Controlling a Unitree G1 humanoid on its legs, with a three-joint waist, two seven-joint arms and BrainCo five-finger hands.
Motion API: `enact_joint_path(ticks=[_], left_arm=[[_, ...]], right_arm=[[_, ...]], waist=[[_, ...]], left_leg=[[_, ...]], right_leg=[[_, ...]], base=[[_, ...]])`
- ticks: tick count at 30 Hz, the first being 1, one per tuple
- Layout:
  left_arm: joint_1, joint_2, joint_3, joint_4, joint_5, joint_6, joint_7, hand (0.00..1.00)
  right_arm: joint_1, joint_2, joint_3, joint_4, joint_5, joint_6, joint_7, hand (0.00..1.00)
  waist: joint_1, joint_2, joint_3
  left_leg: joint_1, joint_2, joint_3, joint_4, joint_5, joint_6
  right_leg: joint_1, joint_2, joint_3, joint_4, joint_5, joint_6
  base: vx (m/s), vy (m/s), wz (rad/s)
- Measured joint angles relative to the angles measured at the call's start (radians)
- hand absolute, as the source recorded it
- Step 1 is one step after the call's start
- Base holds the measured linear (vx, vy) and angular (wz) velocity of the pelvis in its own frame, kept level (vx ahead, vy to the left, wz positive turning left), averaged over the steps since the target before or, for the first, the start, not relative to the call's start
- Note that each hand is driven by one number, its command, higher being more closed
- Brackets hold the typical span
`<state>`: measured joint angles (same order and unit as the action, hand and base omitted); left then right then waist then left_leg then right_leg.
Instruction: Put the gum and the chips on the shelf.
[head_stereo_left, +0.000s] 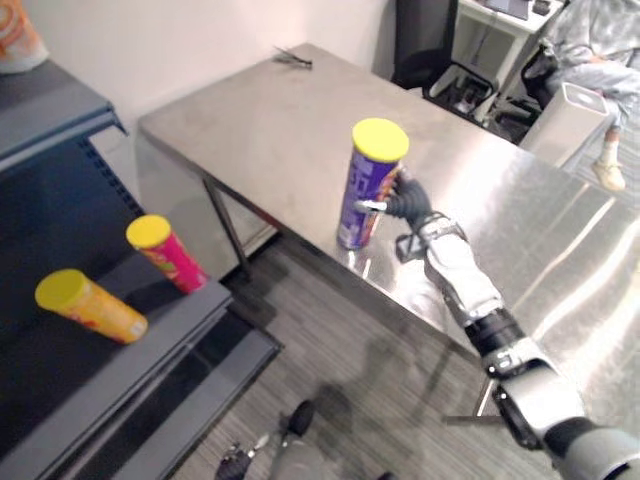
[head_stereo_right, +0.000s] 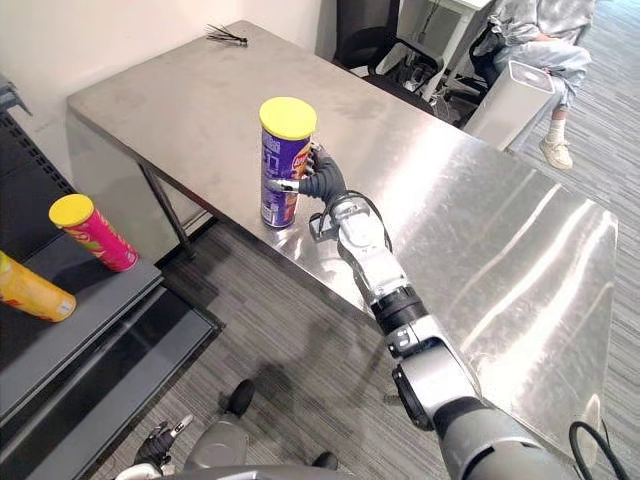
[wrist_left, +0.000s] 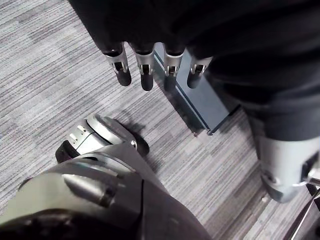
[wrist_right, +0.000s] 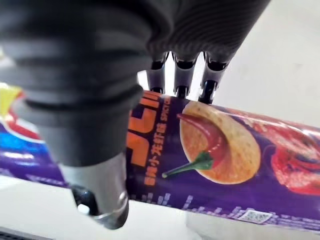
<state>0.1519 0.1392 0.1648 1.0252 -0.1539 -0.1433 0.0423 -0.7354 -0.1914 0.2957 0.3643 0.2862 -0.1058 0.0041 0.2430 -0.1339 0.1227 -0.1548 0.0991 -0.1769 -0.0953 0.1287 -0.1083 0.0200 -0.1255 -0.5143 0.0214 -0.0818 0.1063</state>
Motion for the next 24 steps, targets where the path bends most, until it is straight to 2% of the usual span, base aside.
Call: enact_joint_path(ticks=[2,4,6,9,11,18,20,24], left_arm=[[0.003,0.001,0.001,0.000,0.001,0.000,0.001,0.00],[0.014,-0.003,0.024,0.001,0.002,0.001,0.002,0.00],[0.017,-0.006,0.036,0.001,0.003,0.001,0.002,0.00],[0.020,-0.004,0.038,0.001,0.005,0.001,-0.001,0.00],[0.029,-0.002,0.039,0.001,0.010,0.001,-0.004,0.00],[0.044,-0.001,0.039,0.006,0.020,0.001,-0.010,0.00],[0.054,-0.003,0.039,0.009,0.021,0.001,-0.013,0.00],[0.062,-0.010,0.039,0.010,0.024,0.000,-0.018,0.00]], right_arm=[[0.037,-0.004,0.000,-0.104,0.027,-0.005,0.006,1.00],[0.090,-0.024,-0.003,-0.275,0.075,-0.022,0.019,1.00],[0.132,-0.056,-0.019,-0.377,0.102,-0.045,0.034,1.00],[0.217,-0.114,-0.073,-0.500,0.132,-0.068,0.057,1.00],[0.292,-0.144,-0.143,-0.559,0.150,-0.077,0.070,1.00],[0.436,-0.179,-0.296,-0.599,0.150,-0.083,0.068,1.00],[0.462,-0.185,-0.321,-0.599,0.148,-0.083,0.069,1.00],[0.505,-0.184,-0.371,-0.604,0.147,-0.083,0.067,1.00]], waist=[[-0.007,0.000,0.000],[-0.028,-0.002,-0.002],[-0.048,-0.005,-0.003],[-0.058,-0.007,-0.007],[-0.083,-0.006,-0.013],[-0.112,0.001,-0.047],[-0.125,0.009,-0.063],[-0.131,0.029,-0.083]], left_leg=[[0.013,0.003,0.021,0.000,-0.006,0.002],[0.041,0.010,0.064,0.000,-0.018,0.001],[0.049,0.014,0.086,0.000,-0.022,0.001],[0.057,0.018,0.110,0.000,-0.027,0.002],[0.060,0.018,0.116,0.000,-0.027,0.001],[0.074,0.018,0.149,0.000,-0.036,0.004],[0.080,0.020,0.167,0.000,-0.040,0.004],[0.093,0.022,0.193,0.000,-0.046,0.004]], right_leg=[[0.001,0.000,0.020,0.002,0.000,0.000],[-0.001,-0.002,0.065,0.009,0.000,0.000],[-0.006,-0.002,0.085,0.013,0.000,0.000],[-0.015,0.000,0.110,0.016,0.000,0.000],[-0.016,0.000,0.118,0.015,0.001,0.000],[-0.017,0.003,0.149,0.004,0.009,-0.001],[-0.015,0.006,0.167,-0.010,0.021,-0.002],[-0.015,0.007,0.195,-0.021,0.031,-0.001]], base=[[0.03,0.005,-0.40],[0.02,0.007,-0.50],[0.01,0.002,-0.35],[0.01,-0.002,-0.25],[0.03,-0.004,-0.14],[0.02,-0.002,-0.14],[0.01,0.000,-0.21],[0.00,0.000,-0.21]])
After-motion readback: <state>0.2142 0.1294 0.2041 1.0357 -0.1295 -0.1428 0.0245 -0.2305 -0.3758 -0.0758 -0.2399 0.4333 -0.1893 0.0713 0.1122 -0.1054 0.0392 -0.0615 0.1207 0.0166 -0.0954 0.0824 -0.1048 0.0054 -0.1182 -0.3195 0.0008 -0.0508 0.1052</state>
